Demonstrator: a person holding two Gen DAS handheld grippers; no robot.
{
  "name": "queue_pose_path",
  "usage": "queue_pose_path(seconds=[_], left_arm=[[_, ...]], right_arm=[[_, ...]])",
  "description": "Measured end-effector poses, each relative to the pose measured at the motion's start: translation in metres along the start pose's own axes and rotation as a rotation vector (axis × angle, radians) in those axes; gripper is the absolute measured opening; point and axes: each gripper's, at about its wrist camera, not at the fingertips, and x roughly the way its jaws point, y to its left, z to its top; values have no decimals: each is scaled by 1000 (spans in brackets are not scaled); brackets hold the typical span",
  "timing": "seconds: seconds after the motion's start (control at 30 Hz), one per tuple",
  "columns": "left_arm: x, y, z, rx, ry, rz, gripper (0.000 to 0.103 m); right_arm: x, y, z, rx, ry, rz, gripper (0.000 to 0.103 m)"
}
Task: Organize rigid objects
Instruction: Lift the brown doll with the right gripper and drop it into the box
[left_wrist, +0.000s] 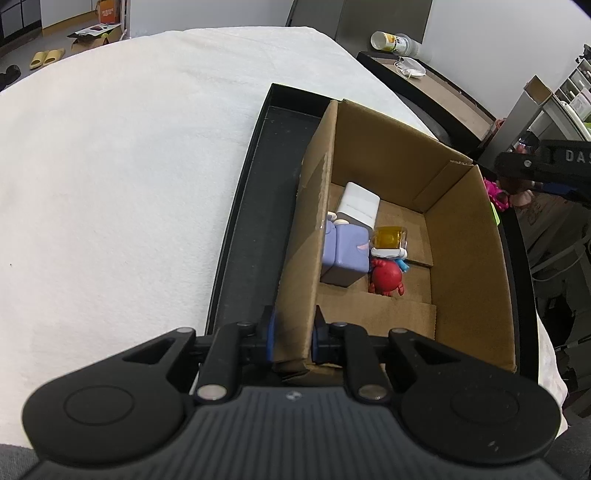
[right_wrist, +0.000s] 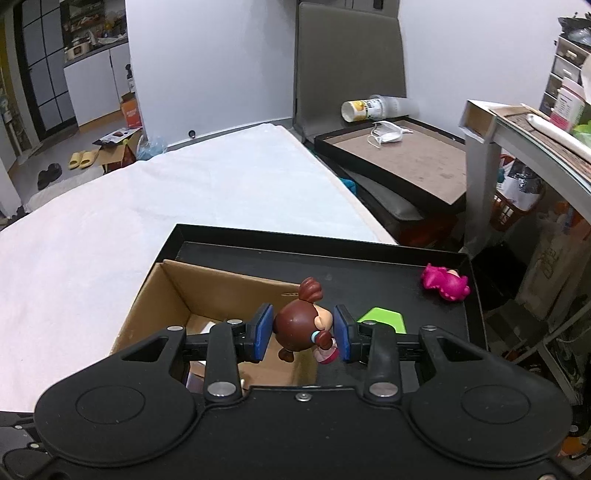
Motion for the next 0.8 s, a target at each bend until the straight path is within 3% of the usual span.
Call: queue_pose_path(seconds=[0.5,0.8], left_arm=[[-1,3,1,-8,1,-12,18],[0,3,1,-6,4,-11,18]], right_arm=[[10,35,6,-78,9,26,37],[2,17,-2,-70,12,17,37]])
